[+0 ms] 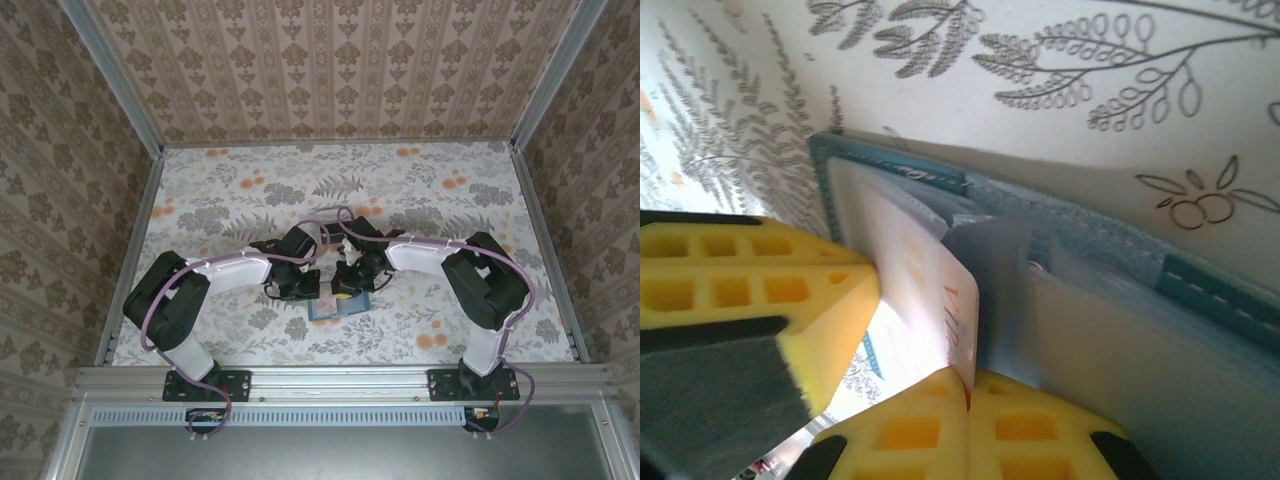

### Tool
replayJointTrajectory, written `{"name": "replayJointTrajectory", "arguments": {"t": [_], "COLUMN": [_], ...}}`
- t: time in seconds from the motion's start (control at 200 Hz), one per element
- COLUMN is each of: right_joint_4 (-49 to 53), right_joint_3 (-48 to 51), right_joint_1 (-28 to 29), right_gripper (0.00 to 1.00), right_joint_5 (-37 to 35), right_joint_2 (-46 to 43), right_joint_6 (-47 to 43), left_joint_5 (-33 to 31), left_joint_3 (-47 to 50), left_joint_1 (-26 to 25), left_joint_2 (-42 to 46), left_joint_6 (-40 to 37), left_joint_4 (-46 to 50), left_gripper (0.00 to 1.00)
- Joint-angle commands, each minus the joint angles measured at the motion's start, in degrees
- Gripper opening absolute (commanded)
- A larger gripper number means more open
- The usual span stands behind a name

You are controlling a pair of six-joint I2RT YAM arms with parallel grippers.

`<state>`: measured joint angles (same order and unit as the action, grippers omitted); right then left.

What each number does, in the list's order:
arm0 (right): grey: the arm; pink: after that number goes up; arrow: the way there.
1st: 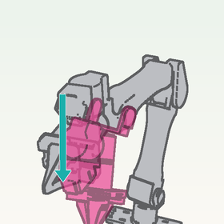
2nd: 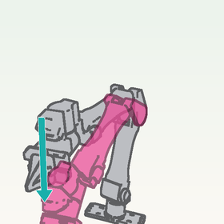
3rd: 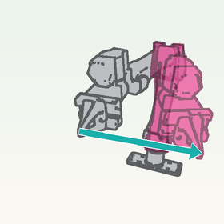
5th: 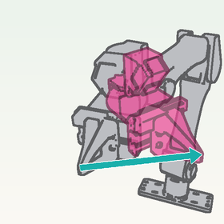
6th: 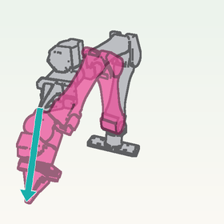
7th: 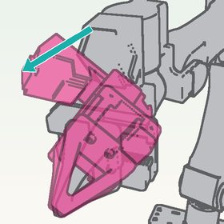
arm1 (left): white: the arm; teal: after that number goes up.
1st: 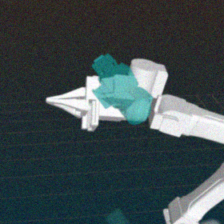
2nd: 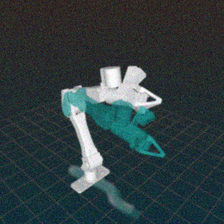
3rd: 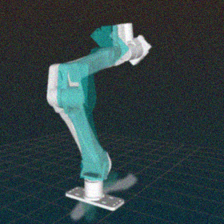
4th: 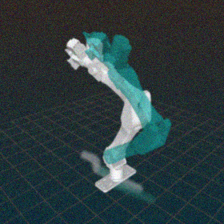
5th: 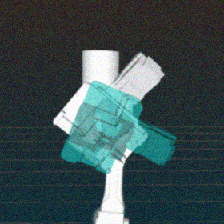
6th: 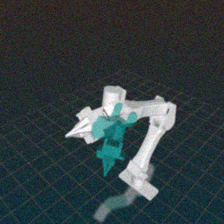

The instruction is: Take the credit cards out of the card holder

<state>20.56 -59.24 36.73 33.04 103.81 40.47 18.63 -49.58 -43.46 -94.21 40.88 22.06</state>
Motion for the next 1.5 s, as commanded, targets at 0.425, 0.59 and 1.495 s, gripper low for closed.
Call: {"name": "replayJointTrajectory", "arguments": {"t": [0.425, 0.59, 1.495], "right_joint_4": [20.66, 21.52, 17.64], "right_joint_3": [-6.81, -8.53, -8.58], "right_joint_1": [-0.57, 1.07, 2.54], "right_gripper": [0.03, 0.04, 0.02], "right_joint_5": [-15.78, -16.85, -12.84], "right_joint_2": [-3.71, -3.53, -5.78], "right_joint_6": [-10.14, -9.7, -6.2], "left_joint_5": [-1.45, -1.32, -2.26], "left_joint_3": [1.51, 1.43, -0.62], "left_joint_1": [-0.22, -0.22, -0.12], "left_joint_2": [1.87, 1.91, 3.62], "left_joint_6": [-0.89, -0.89, -0.98], "left_joint_4": [4.14, 3.95, 4.57], "left_gripper": [0.05, 0.05, 0.08]}}
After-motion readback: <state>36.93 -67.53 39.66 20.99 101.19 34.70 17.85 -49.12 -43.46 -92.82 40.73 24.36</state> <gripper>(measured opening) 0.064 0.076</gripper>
